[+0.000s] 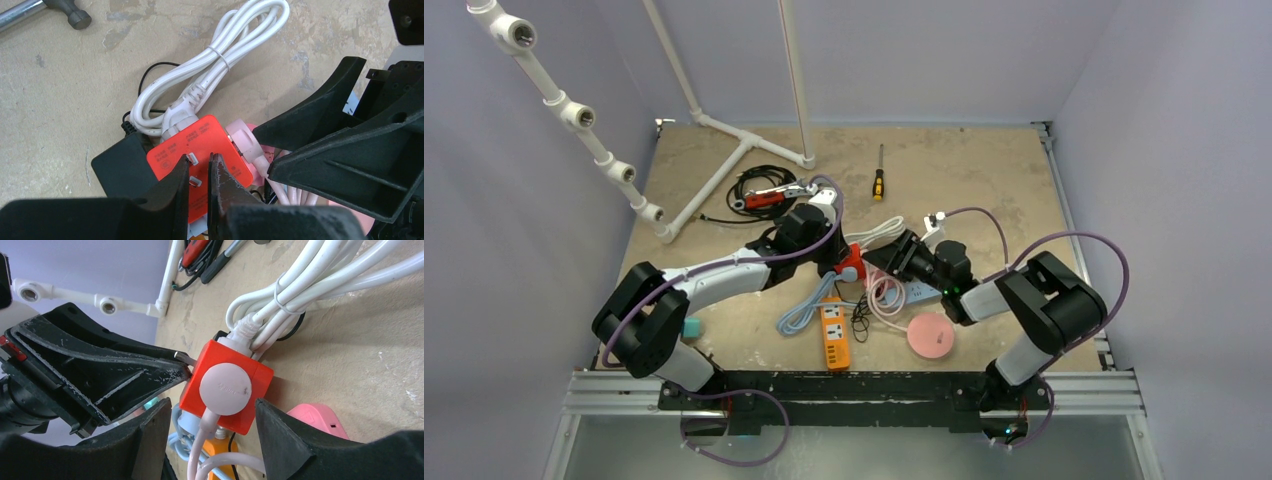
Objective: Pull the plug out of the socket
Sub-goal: Remove the plug from the socket.
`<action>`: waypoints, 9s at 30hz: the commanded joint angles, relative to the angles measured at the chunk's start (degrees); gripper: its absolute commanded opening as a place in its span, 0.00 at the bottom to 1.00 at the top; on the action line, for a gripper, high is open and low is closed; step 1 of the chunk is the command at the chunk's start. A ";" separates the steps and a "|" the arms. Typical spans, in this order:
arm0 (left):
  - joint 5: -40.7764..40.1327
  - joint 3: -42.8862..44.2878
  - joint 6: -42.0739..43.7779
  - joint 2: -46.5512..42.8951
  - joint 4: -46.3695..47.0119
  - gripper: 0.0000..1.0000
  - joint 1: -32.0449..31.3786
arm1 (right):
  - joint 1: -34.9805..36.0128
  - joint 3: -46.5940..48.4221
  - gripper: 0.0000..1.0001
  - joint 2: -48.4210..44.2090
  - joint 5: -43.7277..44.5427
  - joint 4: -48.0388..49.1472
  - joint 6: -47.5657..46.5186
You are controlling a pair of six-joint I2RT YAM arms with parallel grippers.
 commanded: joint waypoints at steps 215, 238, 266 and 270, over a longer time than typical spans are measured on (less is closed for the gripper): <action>-5.53 -2.70 10.38 -12.65 7.27 0.00 -6.41 | -3.61 -5.68 0.37 -29.09 -5.10 -10.52 -5.69; -4.96 -2.89 9.49 -11.52 7.95 0.00 -9.49 | -2.30 -8.70 0.64 -22.24 -4.56 -5.97 -2.54; -3.99 -2.40 9.76 -11.10 7.57 0.00 -9.69 | 0.04 -6.43 0.56 -15.08 -5.62 2.01 0.58; -3.91 -2.44 9.85 -11.20 7.45 0.00 -9.76 | 0.08 -6.14 0.54 -13.60 -6.35 3.92 1.33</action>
